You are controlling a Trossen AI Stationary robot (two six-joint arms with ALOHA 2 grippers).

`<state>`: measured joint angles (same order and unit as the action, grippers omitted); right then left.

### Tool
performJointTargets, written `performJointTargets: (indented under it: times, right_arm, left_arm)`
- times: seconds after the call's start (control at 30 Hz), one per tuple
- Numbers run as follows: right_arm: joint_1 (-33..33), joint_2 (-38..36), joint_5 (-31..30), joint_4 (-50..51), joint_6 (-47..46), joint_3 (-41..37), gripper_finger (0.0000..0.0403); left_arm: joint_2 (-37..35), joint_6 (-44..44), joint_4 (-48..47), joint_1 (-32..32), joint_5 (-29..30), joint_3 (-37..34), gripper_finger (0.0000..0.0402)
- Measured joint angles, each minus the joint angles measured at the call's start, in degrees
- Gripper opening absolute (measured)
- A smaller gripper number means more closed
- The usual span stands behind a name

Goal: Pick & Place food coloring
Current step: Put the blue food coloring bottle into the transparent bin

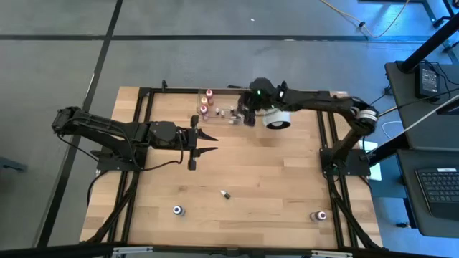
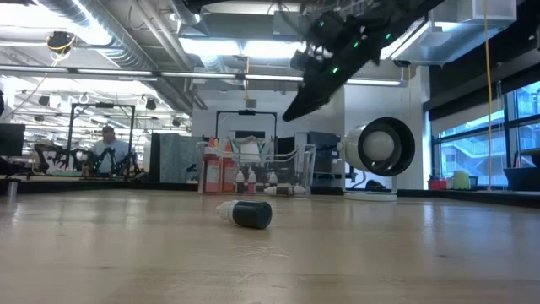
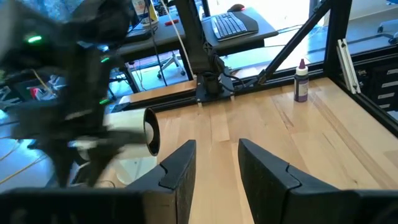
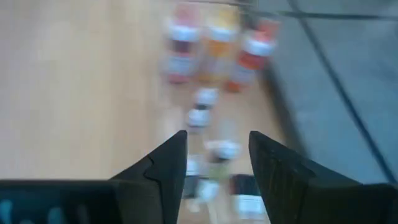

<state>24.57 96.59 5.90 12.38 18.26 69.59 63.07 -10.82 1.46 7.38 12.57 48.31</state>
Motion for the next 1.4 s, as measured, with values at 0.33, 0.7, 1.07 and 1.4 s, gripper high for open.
performJointTargets:
  times: [0.33,0.7,1.07,1.4]
  right_arm:
    - [-17.8,-10.0,5.0,-16.9,-6.7,-22.2,0.0172]
    - [-24.1,-12.9,3.2,-31.5,-2.6,-31.9,0.0173]
    - [-23.8,-12.8,3.1,-31.2,-2.6,-31.9,0.0173]
    - [-23.6,-12.8,2.9,-30.6,-2.6,-31.9,0.0173]
  left_arm:
    - [0.0,0.6,0.0,0.0,-1.3,0.0,0.0114]
    - [0.0,7.4,0.1,0.0,-2.2,0.0,0.0115]
    - [0.8,6.4,2.0,0.0,-8.3,0.0,0.0177]
    - [2.3,10.9,-4.1,0.8,-22.5,2.1,0.0234]
